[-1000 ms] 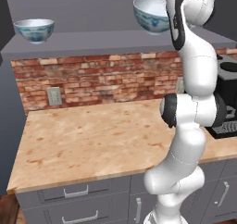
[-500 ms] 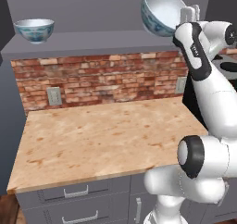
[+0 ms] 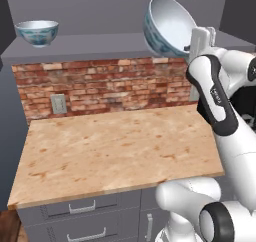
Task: Take the smaller bowl and place it next to the appetizer plate on the dining counter , and place the larger bowl next to the plate with cooked food.
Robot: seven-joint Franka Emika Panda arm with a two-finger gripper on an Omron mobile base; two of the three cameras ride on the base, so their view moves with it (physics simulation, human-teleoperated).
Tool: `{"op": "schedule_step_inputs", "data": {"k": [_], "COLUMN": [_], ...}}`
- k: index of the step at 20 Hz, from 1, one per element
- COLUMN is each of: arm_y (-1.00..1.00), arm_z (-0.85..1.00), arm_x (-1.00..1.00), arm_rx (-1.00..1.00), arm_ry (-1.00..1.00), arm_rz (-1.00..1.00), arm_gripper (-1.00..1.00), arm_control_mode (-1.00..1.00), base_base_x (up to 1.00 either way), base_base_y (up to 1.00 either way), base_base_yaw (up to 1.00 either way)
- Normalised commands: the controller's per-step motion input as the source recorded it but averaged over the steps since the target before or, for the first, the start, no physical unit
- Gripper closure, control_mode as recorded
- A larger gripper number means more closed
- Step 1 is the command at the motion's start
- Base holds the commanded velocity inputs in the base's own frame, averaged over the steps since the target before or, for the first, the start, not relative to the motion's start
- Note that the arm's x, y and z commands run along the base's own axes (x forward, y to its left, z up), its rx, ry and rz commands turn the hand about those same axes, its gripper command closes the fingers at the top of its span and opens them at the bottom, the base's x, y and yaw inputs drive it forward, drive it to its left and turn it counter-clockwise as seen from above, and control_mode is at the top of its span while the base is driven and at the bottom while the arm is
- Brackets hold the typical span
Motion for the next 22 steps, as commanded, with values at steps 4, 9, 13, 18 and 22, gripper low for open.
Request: {"op": "schedule_step_inputs", "data": {"k": [4, 9, 13, 18, 22], "arm_y": [0.40, 0.14, 0.00, -0.13, -0.04], "arm_z": [0.06, -0.64, -1.00, -0.99, -0.76], "arm_x": [-1.00, -1.00, -1.00, -0.87, -0.38], "arm_rx": [-0.30, -0.29, -0.18, -0.11, -0.02], "arm_ry": [0.26, 0.33, 0.18, 0.17, -0.04], "arm_rz": [0.17, 0.04, -0.13, -0.29, -0.24], "arm_gripper": [1.00, 1.00, 1.00, 1.00, 1.00], "arm_control_mode": [-1.00, -1.00, -1.00, -1.00, -1.00], "base_base_x": [0.00, 0.00, 0.00, 0.00, 0.00], "base_base_y": [0.00, 0.00, 0.00, 0.00, 0.00], "base_base_yaw": [0.00, 0.00, 0.00, 0.00, 0.00]}}
